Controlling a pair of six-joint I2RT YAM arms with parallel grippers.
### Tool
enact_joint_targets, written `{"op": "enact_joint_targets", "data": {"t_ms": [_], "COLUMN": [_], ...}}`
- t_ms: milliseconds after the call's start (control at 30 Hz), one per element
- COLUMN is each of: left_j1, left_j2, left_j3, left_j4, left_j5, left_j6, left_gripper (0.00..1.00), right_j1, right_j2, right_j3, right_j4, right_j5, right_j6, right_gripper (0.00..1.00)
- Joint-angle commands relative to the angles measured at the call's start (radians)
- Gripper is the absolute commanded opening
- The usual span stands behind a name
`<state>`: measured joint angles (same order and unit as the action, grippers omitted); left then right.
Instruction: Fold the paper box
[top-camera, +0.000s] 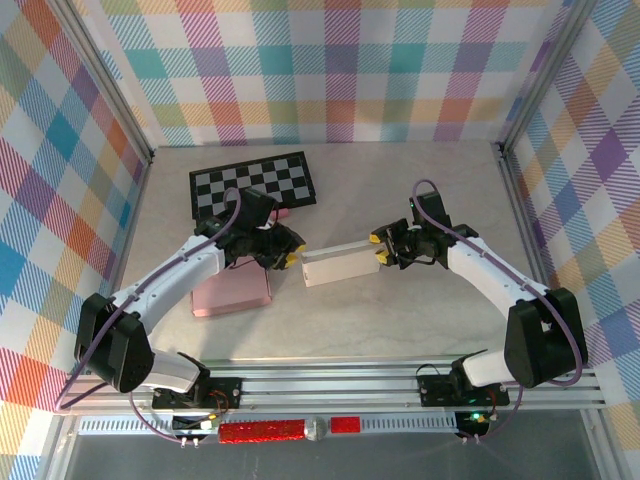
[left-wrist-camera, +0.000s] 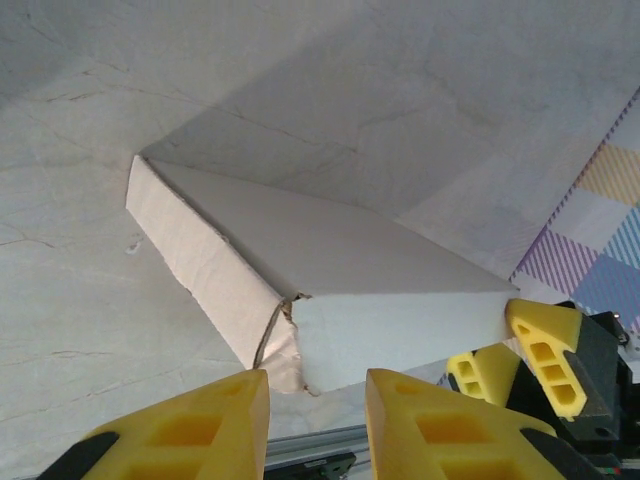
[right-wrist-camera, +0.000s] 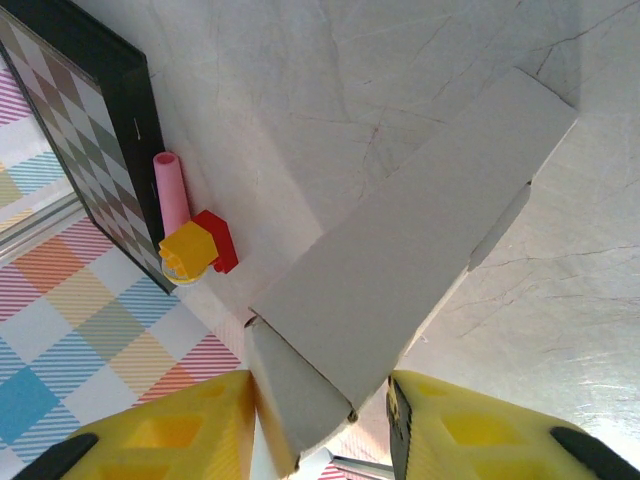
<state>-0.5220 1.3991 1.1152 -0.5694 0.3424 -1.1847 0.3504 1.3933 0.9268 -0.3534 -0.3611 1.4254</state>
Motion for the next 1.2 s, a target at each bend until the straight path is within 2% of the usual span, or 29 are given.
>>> {"op": "enact_joint_targets", "data": {"t_ms": [0,333,1167], "left_j1": [-0.009,-0.012,-0.018], "left_j2": [-0.011,0.017,0.037], "left_j3": [0.014,-0.005,-0.064], "left_j4": [-0.007,-0.018,-0.005], "left_j5": [0.024,0.026,0.017], "left_j6": [0.012,0.029,0.071], "left_gripper": [0.30,0.25,0.22], "right_j1": [-0.003,-0.002,-0.003], "right_j2": [0.029,0.029,0.029], "right_j3": [0.003,0.003,0.018], "right_j4": [-0.048,-0.047,-0.061], "right_j5": [0.019,0.017,0.019], "right_j6": [0.000,0.001,-0.017], "right_gripper": [0.39,0.39,0.46]}}
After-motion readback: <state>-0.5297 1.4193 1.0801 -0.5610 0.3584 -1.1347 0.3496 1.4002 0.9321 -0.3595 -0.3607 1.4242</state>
